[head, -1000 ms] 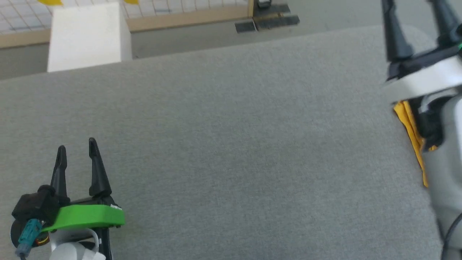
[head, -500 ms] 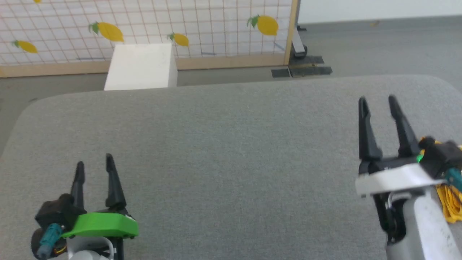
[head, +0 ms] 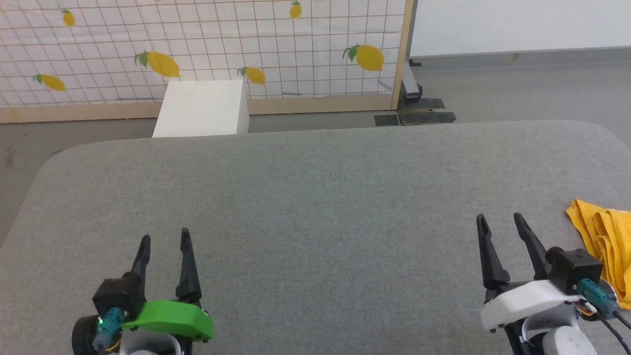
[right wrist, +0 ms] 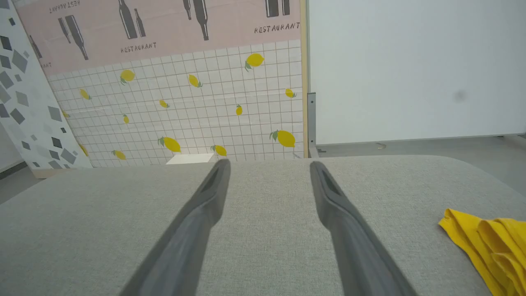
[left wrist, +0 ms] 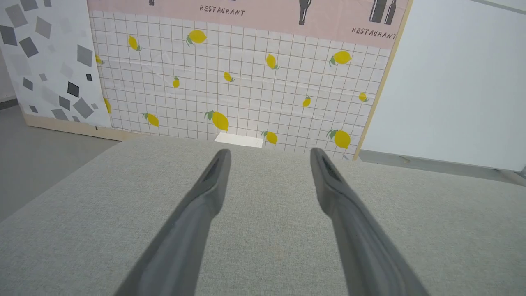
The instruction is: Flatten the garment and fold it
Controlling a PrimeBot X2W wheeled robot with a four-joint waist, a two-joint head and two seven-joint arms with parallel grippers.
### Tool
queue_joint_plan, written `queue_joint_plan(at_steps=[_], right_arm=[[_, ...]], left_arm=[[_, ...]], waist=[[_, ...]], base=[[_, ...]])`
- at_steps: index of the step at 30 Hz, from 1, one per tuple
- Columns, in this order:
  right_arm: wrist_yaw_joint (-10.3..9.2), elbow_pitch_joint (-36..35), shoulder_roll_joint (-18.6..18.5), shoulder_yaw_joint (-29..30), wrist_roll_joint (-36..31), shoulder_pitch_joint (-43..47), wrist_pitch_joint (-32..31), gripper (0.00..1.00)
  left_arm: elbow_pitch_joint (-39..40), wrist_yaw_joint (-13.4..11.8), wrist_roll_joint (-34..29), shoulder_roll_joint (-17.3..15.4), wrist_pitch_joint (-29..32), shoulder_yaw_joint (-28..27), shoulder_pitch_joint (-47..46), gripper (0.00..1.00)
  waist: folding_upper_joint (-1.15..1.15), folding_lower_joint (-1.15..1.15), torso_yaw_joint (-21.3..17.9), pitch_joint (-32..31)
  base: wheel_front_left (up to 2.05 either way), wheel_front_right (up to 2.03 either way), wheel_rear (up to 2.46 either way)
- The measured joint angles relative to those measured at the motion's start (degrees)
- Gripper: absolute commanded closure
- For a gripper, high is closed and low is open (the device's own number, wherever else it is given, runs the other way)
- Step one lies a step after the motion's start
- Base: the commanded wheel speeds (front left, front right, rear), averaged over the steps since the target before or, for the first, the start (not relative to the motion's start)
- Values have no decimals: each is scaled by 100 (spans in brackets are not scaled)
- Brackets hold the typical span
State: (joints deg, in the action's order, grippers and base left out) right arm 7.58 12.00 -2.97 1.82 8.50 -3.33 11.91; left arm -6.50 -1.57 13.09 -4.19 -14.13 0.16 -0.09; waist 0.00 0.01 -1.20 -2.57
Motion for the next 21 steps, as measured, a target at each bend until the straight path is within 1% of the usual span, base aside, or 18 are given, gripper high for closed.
queue_joint_plan(at_steps=[5, 11, 21], right_arm=[[0, 20, 0, 35, 3, 2, -187, 0], [0, 58, 1, 29, 14, 2, -215, 0], [0, 145, 1, 34, 66, 1, -214, 0]], left_arm=[[-44, -10, 12, 1, 2, 31, 18, 0], [-107, -52, 63, 4, 174, 79, 50, 0], [-199, -53, 119, -1, 221, 85, 61, 0]], waist=[[0, 0, -15, 44], [0, 0, 3, 80], [0, 0, -9, 111]], base=[[0, 0, 0], [0, 0, 0], [0, 0, 0]])
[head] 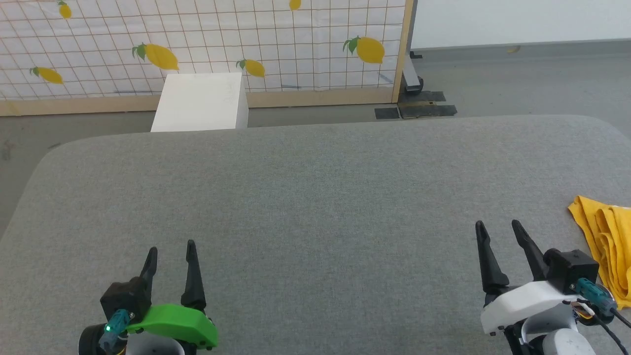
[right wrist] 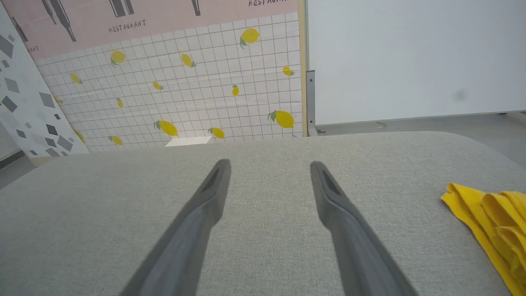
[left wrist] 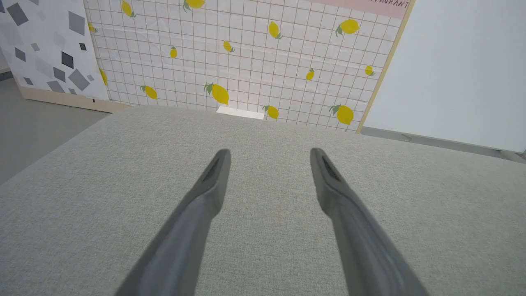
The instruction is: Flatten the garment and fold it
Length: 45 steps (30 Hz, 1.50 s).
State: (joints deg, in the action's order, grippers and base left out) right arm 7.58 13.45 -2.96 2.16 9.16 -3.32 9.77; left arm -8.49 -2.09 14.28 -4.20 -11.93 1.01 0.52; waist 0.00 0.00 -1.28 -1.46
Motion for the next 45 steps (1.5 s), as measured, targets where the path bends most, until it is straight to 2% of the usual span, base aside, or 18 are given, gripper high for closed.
queue_joint_plan(at_steps=[1, 2, 45], right_arm=[[0, 4, 0, 0, 0, 0, 0, 0], [1, 5, 0, -1, -2, 0, -1, 100], [1, -350, -1, -52, -216, 9, -272, 100]], left_arm=[[0, 1, 13, 0, 0, 4, 0, 0], [-1, 1, 32, 1, 0, 5, 0, 100], [219, 35, -293, 22, 335, -16, -1, 100]], waist=[[0, 0, -2, -1], [0, 0, -4, -2], [0, 0, 35, 43]], base=[[0, 0, 0], [0, 0, 0], [0, 0, 0]])
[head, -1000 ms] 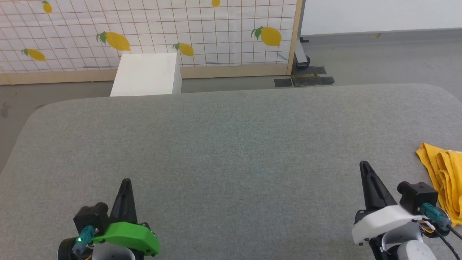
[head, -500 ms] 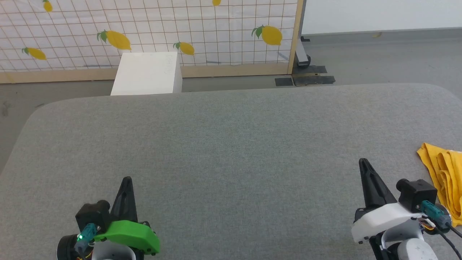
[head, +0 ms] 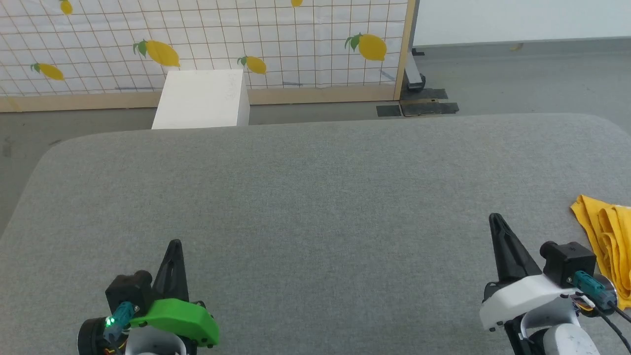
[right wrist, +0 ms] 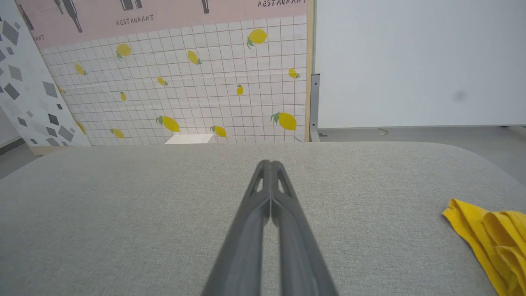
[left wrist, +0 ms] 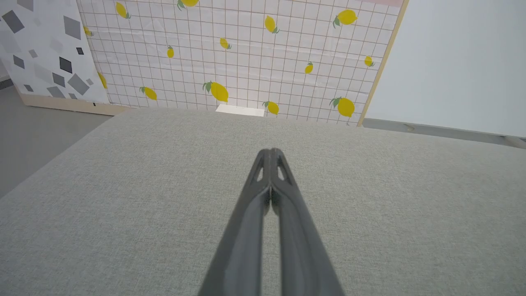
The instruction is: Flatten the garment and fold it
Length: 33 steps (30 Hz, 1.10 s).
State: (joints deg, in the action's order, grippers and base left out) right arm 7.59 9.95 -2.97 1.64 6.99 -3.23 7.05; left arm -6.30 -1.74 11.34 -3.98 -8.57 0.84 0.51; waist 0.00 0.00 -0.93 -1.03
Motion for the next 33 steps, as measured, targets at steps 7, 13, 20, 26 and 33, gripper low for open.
queue_joint_plan(at_steps=[7, 13, 20, 26, 33], right_arm=[[0, -76, 0, -11, -49, 7, -53, 100], [0, -142, 0, -22, -99, 34, -108, 100], [0, -209, 0, -35, -153, 76, -158, 100], [0, -276, 0, -44, -197, 91, -201, 100], [0, -352, 0, -57, -253, 93, -252, 100]], left_arm=[[52, 15, -146, 3, 69, -4, -1, 100], [94, 19, -216, 5, 127, -7, -1, 100], [130, 27, -281, 13, 196, -10, -1, 100], [167, 43, -330, 23, 246, -13, -1, 100], [221, 53, -382, 31, 304, -18, -1, 100]], waist=[[0, 0, 7, 8], [0, 0, 13, 15], [0, 0, 21, 23], [0, 0, 27, 30], [0, 0, 34, 38]], base=[[0, 0, 0], [0, 0, 0], [0, 0, 0], [0, 0, 0], [0, 0, 0]])
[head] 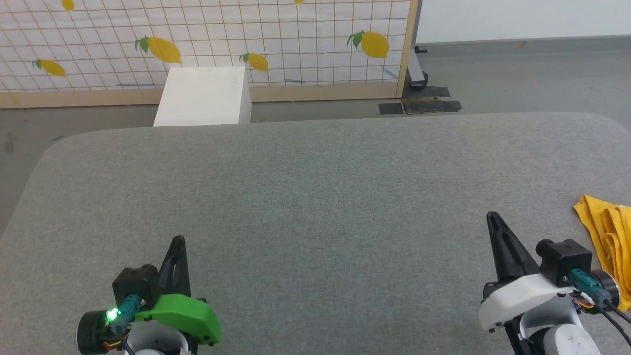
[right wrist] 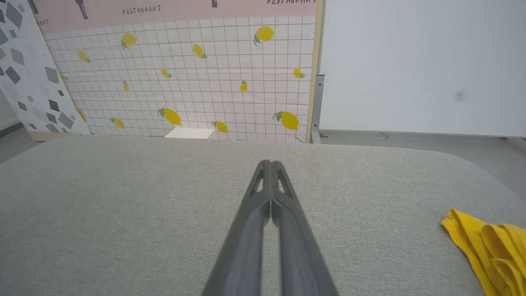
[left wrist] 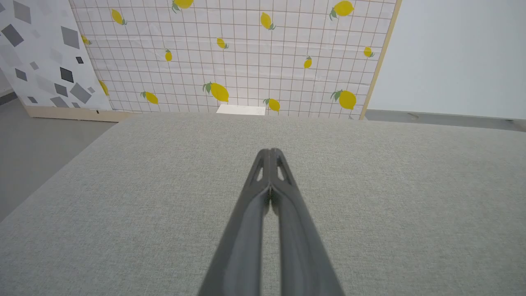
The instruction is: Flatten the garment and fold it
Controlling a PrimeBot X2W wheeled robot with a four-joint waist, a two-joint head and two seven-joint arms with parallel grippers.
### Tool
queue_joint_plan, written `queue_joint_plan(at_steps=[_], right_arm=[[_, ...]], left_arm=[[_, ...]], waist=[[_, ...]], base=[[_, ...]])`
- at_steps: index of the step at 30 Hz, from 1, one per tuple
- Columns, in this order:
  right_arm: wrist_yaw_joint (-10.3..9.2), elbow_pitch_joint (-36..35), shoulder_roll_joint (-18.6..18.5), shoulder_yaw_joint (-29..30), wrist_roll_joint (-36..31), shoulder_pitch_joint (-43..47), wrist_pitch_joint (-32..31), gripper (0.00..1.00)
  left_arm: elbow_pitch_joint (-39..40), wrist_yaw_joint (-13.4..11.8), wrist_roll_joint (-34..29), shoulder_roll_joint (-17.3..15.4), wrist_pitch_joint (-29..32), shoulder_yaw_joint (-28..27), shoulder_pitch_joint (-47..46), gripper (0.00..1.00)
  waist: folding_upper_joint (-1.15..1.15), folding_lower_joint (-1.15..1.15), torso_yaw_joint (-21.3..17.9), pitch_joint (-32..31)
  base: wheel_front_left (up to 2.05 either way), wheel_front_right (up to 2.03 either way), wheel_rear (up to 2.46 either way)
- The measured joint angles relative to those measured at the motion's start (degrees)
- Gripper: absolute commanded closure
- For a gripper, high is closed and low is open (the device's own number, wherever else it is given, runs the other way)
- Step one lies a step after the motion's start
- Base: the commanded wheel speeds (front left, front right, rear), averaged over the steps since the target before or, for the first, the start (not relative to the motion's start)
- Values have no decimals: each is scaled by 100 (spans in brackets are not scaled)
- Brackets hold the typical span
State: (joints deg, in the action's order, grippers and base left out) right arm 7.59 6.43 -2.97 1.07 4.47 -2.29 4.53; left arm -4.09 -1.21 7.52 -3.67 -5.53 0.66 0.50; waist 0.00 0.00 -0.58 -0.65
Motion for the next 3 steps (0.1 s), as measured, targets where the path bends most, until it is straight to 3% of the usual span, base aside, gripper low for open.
queue_joint_plan(at_steps=[3], right_arm=[[0, -32, 0, -5, -19, 3, -22, 100]], left_arm=[[21, 10, -59, 2, 45, -3, 0, 100]], waist=[[0, 0, 3, 4]], base=[[0, 0, 0]])
